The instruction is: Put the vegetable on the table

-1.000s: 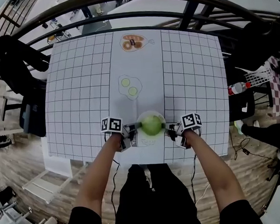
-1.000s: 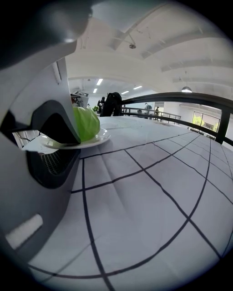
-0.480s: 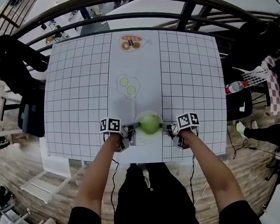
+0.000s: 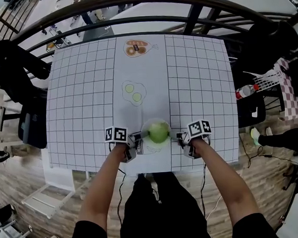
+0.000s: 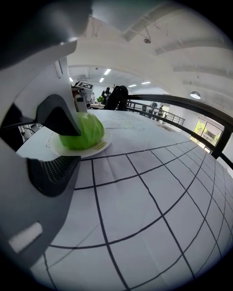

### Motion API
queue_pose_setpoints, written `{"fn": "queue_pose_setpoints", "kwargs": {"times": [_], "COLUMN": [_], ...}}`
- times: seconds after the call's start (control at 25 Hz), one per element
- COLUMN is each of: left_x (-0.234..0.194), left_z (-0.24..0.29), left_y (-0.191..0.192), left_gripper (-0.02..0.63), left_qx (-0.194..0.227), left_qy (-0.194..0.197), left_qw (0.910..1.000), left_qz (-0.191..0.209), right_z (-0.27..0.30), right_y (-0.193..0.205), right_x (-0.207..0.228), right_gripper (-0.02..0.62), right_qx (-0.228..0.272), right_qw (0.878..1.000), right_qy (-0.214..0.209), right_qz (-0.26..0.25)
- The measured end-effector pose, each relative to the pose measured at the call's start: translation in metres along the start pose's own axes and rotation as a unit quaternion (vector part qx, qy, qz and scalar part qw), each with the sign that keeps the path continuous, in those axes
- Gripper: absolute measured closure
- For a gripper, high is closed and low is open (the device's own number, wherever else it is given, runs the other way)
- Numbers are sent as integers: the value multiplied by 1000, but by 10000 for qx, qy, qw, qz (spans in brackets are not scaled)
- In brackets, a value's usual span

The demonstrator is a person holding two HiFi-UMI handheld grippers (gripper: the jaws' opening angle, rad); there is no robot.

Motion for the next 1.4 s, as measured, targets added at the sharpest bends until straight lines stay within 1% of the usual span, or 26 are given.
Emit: {"fn": "queue_pose_setpoints", "kwargs": {"times": [0.16,0.32,0.44,0.52,0.68,0.76,0.88,0.96,1.04,1.16,1.24,1.32,1.4], "left_x": [4,-1,-3,-1,14,24,37,47,60,77,87,101,119], "left_z": [-2,-16,-29,-37,-52,-60,-72,-79,-87,-102,-112,-121,-128], "left_y": [0,5,5,9,20,28,48,63,75,87,97,108,118], "left_gripper": [395,356,352,351,351,351,366,373,390,412,436,470,508], "left_qx": [-55,114,200,242,342,398,369,365,459,656,761,962,1172], "left_qy": [17,92,45,86,255,397,539,595,668,742,733,816,1027], "left_qw": [9999,9999,9998,9997,9989,9981,9971,9962,9947,9921,9905,9885,9849], "left_qz": [120,-21,19,47,178,261,378,518,627,773,884,836,756], "right_z": [-1,1,-1,-3,-11,-14,-17,-21,-26,-27,-27,-33,-40], "right_y": [4,12,11,12,25,32,48,64,82,104,121,137,152], "right_x": [-2,-8,-17,-22,-43,-56,-74,-84,-93,-108,-117,-123,-128], "right_gripper": [459,457,456,454,454,454,451,447,447,448,448,456,498], "right_qx": [7,56,74,135,325,366,461,612,750,861,968,1209,1500], "right_qw": [10000,9999,9998,9996,9987,9980,9966,9960,9953,9937,9924,9897,9853], "right_qy": [-16,-123,-78,-71,-313,-349,-377,-390,-439,-453,-370,-192,-26], "right_qz": [-38,19,-139,-229,-248,-390,-568,-519,-434,-560,-670,-738,-819]}}
Point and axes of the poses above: the fingertips, and each gripper's own axes: z forward along the fingers, x to its right, y out of its underside, the point moved 7 cm from there along -z, backward along the fingers, and after that the axes turned 1 degree about z, right-handed, at the moved point
